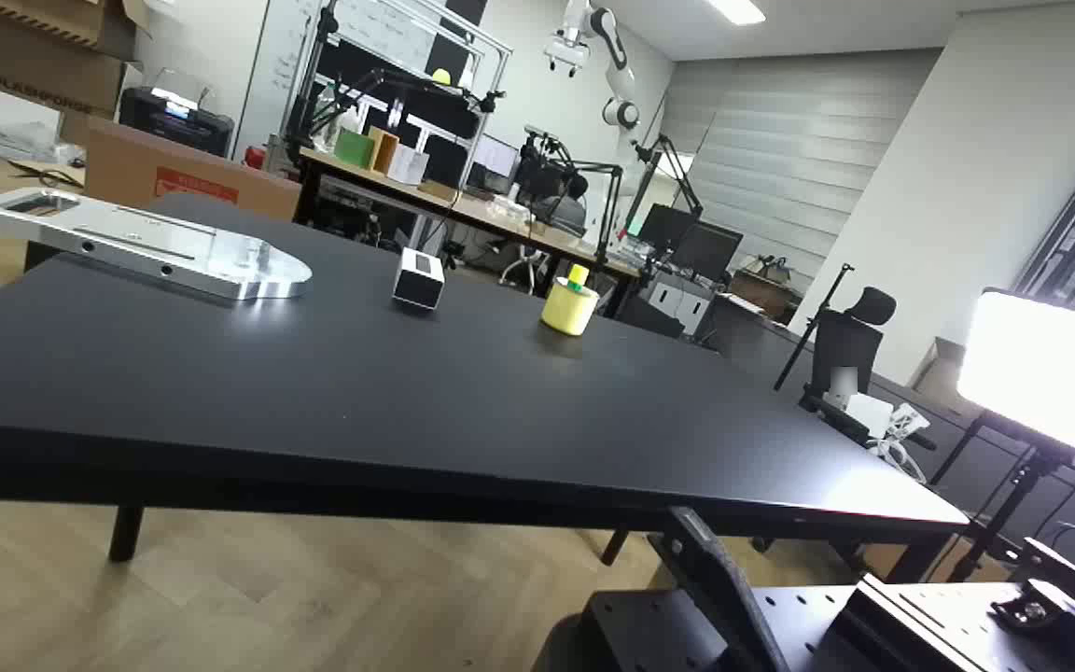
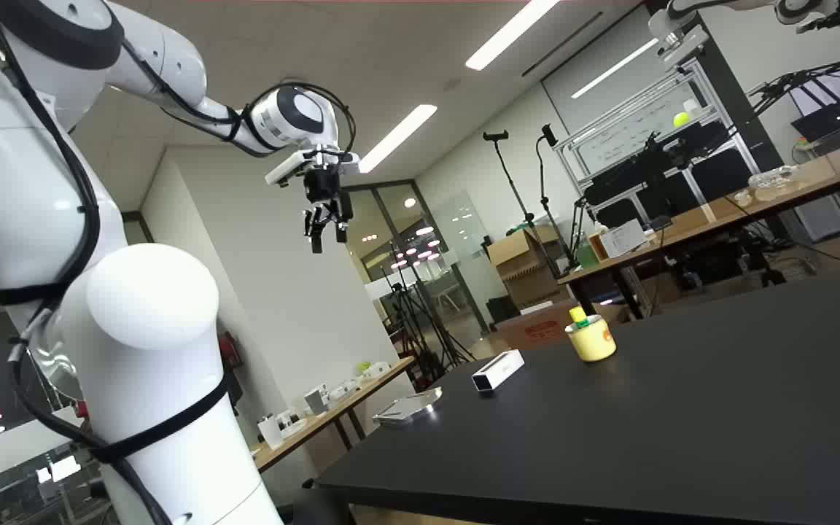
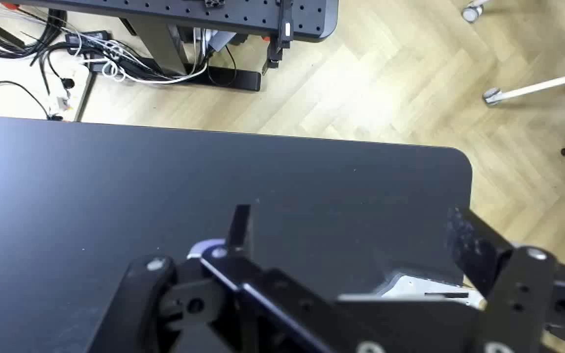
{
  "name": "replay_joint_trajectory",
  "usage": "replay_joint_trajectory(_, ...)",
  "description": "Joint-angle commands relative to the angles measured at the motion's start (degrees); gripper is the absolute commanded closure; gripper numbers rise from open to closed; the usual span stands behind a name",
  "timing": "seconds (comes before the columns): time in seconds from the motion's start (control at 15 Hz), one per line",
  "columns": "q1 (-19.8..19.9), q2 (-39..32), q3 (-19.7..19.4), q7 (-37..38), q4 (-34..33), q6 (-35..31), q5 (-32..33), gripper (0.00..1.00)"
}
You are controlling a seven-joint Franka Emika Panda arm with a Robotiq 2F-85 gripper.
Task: Take the glue stick out of the cup and put it on the table
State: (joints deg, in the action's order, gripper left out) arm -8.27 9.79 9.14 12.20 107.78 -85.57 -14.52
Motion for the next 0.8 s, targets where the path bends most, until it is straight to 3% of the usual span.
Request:
replay_joint_trajectory(0.0,0.16,-0.12,0.14,-0.01,-0.15,0.04,0.0,0.0)
replay_joint_trajectory(0.53,0.16,-0.11,0.14,-0.04,-0.16,0.01,0.0,0.0)
replay_joint_trajectory(0.73,1.7,-1.94,-0.6,-0.3,-1.61,-2.29,8.16,0.0)
